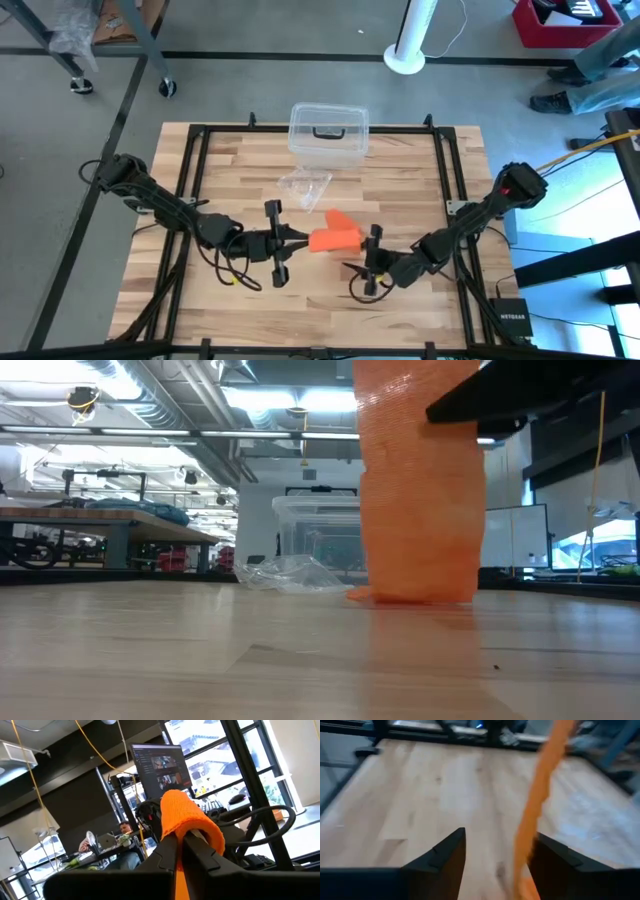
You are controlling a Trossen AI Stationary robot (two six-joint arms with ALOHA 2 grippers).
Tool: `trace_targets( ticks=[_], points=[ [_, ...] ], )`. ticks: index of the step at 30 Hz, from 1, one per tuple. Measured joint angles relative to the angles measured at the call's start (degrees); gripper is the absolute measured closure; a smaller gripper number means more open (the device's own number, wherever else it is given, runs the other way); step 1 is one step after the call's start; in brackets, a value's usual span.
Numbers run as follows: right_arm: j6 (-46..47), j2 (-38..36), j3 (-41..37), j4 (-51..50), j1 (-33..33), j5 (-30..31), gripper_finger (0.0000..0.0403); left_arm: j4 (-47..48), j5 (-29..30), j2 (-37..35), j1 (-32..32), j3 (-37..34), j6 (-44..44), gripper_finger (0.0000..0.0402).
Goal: Roll bandage
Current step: Roll the orange bandage
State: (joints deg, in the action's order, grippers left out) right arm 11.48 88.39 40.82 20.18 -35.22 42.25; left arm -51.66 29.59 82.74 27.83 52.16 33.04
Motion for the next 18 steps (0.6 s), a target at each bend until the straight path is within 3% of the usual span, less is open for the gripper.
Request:
trace_targets(
  ticks=[4, 18],
  points=[
    [-1.3, 1.1, -3.2, 8.4, 0.0, 4.8, 0.0234, 0.0, 0.0, 0.0, 0.0, 0.0, 0.0, 0.0395],
    [-0.1, 1.2, -6.7, 13.8, 2.9, 2.7, 0.0301, 0.0, -3.6, 0.0, 0.0, 0.0, -1.0, 0.0396]
  ],
)
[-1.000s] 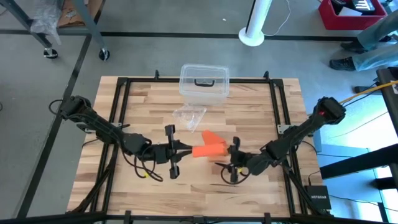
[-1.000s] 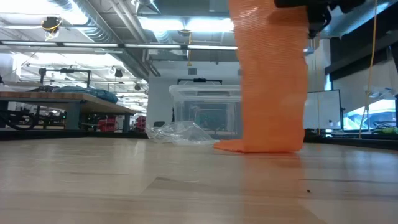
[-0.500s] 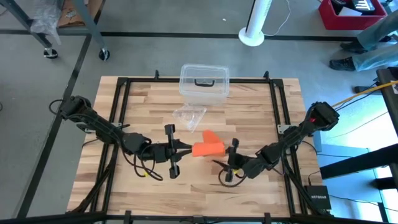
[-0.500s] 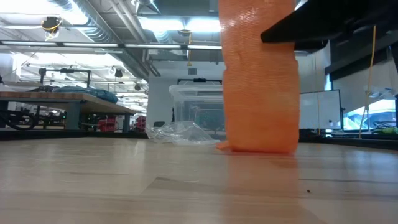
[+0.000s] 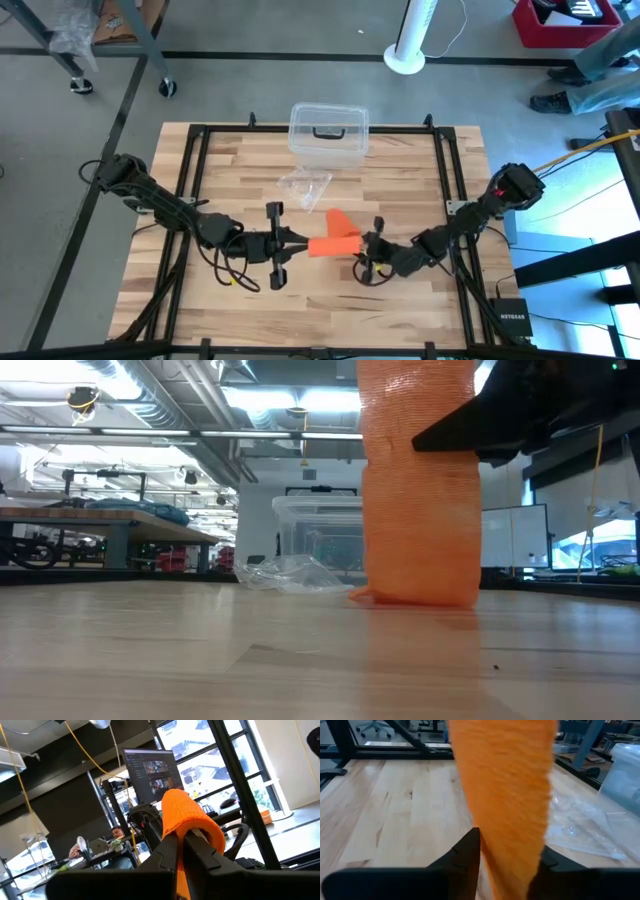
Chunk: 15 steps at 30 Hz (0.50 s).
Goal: Roll bandage
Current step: Roll the orange bandage
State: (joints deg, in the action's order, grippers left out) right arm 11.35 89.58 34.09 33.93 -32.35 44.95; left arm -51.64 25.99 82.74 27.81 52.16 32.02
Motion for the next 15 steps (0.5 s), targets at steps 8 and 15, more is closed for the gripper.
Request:
trace_targets(
  ticks=[8, 15],
  points=[
    [-0.9, 0.0, 0.0, 0.0, 1.3, -7.1, 0.0341, 0.1, -0.1, 0.0, 0.0, 0.0, -0.1, 0.0393],
    [-1.2, 0.0, 0.6, 0.5, -1.2, -9.5, 0.0388, -0.8, 2.8, -0.8, 0.3, 0.0, 1.3, 0.0396]
  ],
)
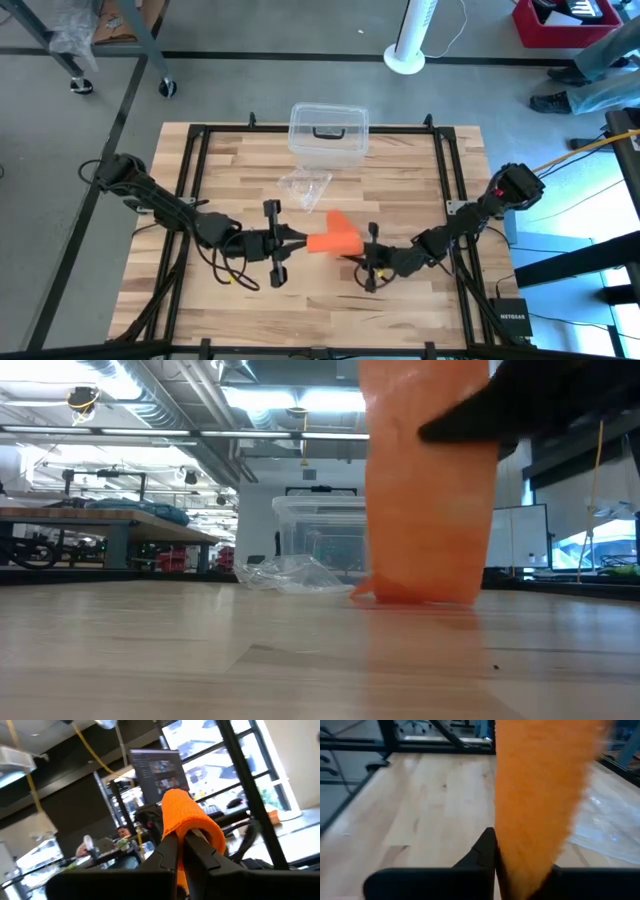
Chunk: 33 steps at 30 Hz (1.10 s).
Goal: Roll bandage
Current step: Roll the orange bandage
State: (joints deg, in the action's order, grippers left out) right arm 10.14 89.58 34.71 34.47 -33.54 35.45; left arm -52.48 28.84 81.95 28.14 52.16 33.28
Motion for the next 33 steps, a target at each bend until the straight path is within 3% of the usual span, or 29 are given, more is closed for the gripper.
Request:
trace_targets(
  ticks=[7, 14, 16, 26, 33],
  points=[
    [-1.2, 0.0, 5.8, -2.1, -6.1, 0.1, 0.0394, -0.3, 7.3, -1.1, -0.1, 0.0, 6.0, 0.0398],
    [-1.2, 1.4, 11.2, -10.6, -8.1, 1.0, 0.0397, -0.7, 8.2, -1.1, -2.0, 0.0, 2.0, 0.0399],
    [-1.1, 2.6, 11.4, -10.7, -8.0, 0.3, 0.0399, -1.0, 6.3, -1.1, -2.3, 0.0, 0.7, 0.0400],
    [0.1, 5.4, 11.5, -10.3, -6.9, 1.5, 0.0400, -13.5, -14.8, -1.0, -4.4, -0.1, -10.5, 0.0399],
    [0.1, 5.4, 11.5, -10.3, -6.9, 1.6, 0.0399, -24.5, -17.3, -1.0, -7.7, -0.1, -10.1, 0.0399]
  ],
)
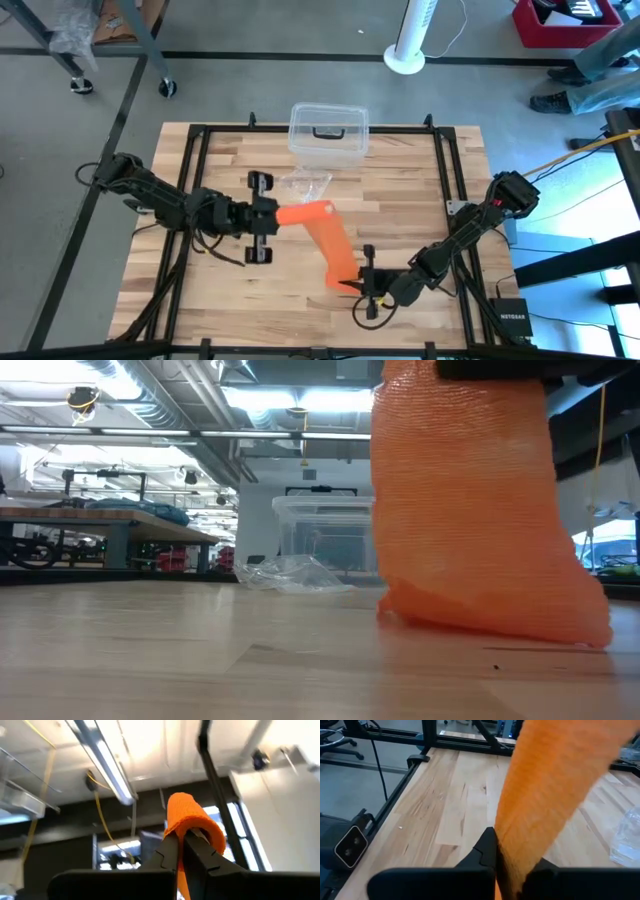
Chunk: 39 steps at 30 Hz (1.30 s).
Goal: Roll bandage
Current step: Roll the orange bandage
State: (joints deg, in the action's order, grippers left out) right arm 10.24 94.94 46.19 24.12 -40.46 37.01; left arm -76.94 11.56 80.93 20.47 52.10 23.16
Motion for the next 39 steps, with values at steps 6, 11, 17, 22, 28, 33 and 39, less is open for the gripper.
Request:
trace_targets(
  ticks=[6, 11, 17, 22, 28, 33, 39],
  points=[
    [0.0, 0.0, 0.0, 0.0, 0.0, 0.0, 0.0398, 10.2, 5.4, 0.0, -1.2, 0.0, 1.7, 0.0399],
    [-0.1, -0.1, 1.0, 0.0, -1.2, -0.1, 0.0398, 16.1, 18.4, 0.0, -0.3, 0.0, 12.0, 0.0398],
    [-4.5, -0.2, 6.8, -6.0, -2.3, 0.0, 0.0398, 23.3, 27.4, 0.0, 1.2, 0.0, 20.9, 0.0398],
    [-6.1, -0.2, 15.1, -21.1, -2.3, -0.1, 0.0398, 30.9, 29.2, 0.0, 1.6, 0.0, 19.4, 0.0399],
    [-9.7, -0.2, 22.8, -32.5, -2.3, 1.4, 0.0398, 34.5, 29.7, 0.0, 1.4, -1.3, 14.5, 0.0399],
    [-13.5, -0.3, 28.0, -39.7, -2.3, 1.4, 0.0398, 34.4, 29.7, 0.0, 1.1, -1.6, 14.2, 0.0398],
    [-14.5, -4.3, 32.7, -43.2, -2.3, 0.3, 0.0398, 34.4, 29.7, 0.0, 0.8, -1.6, 12.9, 0.0398]
  ],
)
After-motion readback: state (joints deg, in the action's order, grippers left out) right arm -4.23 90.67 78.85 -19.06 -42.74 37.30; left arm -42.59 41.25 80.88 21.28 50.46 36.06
